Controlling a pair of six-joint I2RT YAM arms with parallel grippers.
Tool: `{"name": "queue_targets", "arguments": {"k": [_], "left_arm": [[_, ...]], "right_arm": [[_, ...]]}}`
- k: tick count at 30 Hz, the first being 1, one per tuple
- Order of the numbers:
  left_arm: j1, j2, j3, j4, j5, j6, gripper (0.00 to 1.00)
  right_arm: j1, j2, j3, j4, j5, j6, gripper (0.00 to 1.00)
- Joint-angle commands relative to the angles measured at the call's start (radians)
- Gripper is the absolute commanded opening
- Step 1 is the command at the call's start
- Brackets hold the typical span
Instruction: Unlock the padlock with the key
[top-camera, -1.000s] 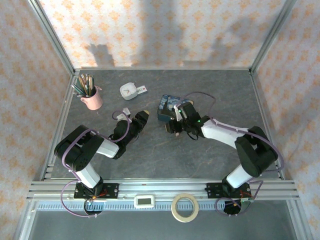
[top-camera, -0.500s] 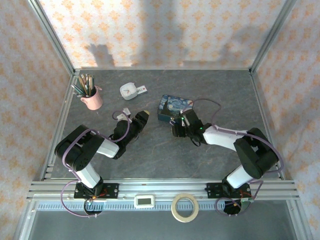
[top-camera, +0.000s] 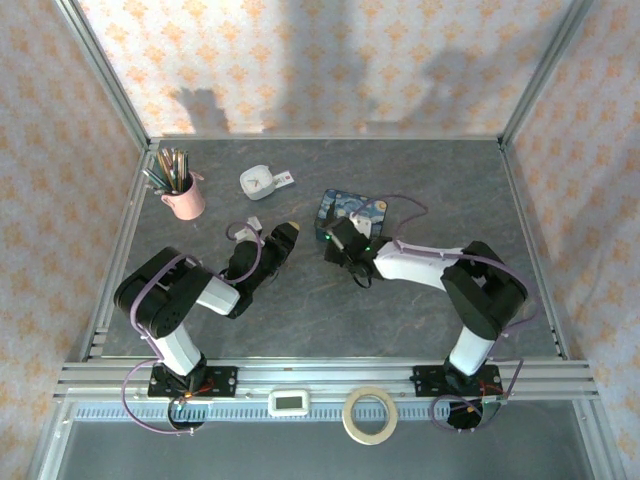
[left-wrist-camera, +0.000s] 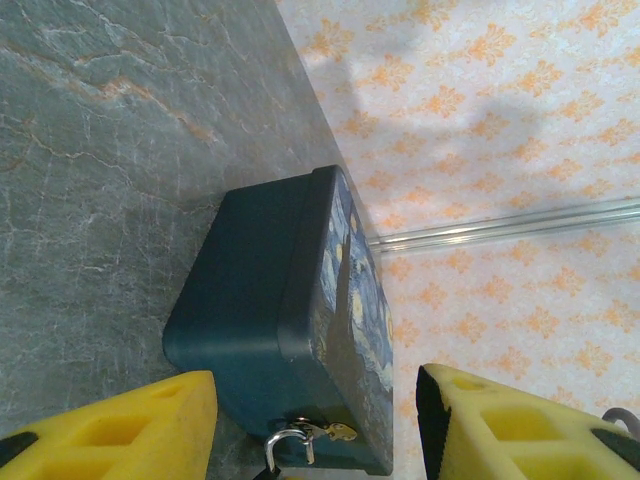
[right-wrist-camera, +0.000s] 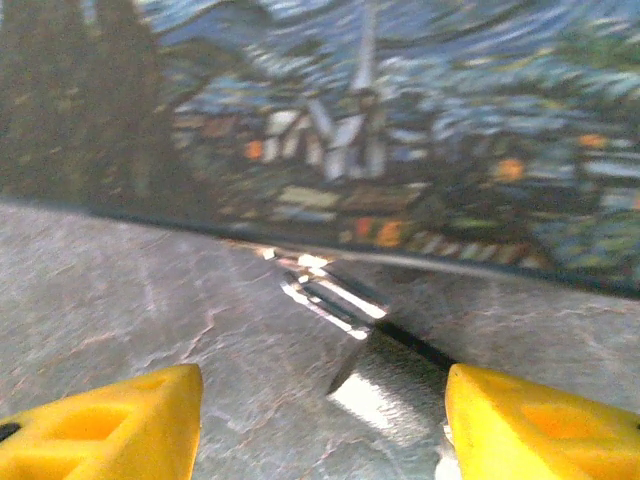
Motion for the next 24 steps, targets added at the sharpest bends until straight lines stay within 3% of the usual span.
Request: {"name": "queue_targets", "arguments": {"k": [1, 15, 24], "left_arm": [[0.007, 0.025, -0.016, 0.105, 0.018, -0.023, 0.53], [0.018, 0.09, -0.035, 0.231, 0.066, -0.05, 0.53], [0.027, 0.09, -0.058, 0.25, 0.069, -0.057, 0.53]], "right_arm": [[0.014, 0.025, 0.015, -0.102, 0.121, 0.101, 0.65], [0.027, 0.113, 0.049, -0.098, 0.14, 0.144, 0.62], [0.023, 0.144, 0.056, -0.096, 0.165, 0.124, 0.47]]}}
